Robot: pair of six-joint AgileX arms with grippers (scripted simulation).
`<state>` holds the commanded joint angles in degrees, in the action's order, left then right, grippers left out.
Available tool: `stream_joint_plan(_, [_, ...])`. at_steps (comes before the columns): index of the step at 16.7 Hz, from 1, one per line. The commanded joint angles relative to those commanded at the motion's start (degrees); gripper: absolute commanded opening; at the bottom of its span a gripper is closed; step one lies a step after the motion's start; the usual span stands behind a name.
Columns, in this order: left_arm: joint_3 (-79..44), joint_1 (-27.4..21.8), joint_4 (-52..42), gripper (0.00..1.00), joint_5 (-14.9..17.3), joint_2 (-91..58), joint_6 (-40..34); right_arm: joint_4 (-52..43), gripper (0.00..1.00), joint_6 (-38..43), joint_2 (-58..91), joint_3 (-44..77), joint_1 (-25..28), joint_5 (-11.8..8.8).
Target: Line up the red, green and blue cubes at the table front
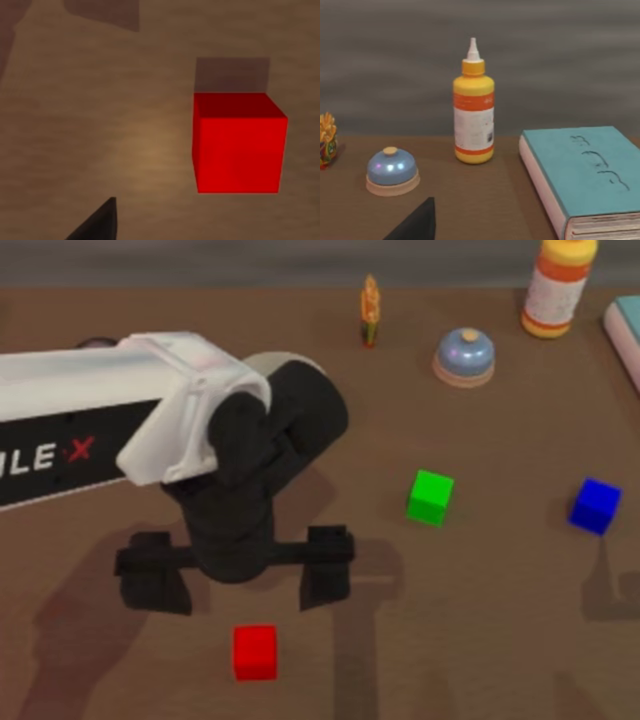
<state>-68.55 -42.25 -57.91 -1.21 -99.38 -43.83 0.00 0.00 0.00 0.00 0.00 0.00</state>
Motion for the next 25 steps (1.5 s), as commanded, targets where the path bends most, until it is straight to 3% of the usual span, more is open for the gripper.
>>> stream_joint_plan(4, [1.34,0.46,1.03,1.00,-0.08,1.10,0.10,-1.20,1.00,-0.70,1.72,1.73,0.59,-0.10])
stream_joint_plan(9, [10.89,6.96,8.19,1.00,-0.54,13.00,1.57,-10.37,1.00,-6.07,16.52,16.35,4.50,-0.22])
stream_joint_plan(15, [30.67,19.45,21.68,1.00,-0.95,40.07,8.30,-28.95,1.00,-16.57,52.89,46.62,11.66,0.00])
stream_joint_plan(21, [52.54,32.18,37.22,1.00,-0.87,69.99,22.23,-49.51,1.00,-27.79,92.43,77.31,19.43,0.03])
stream_joint_plan(25, [61.97,38.08,46.37,1.00,-0.15,84.73,31.90,-60.56,1.00,-34.10,112.50,94.81,23.83,0.02])
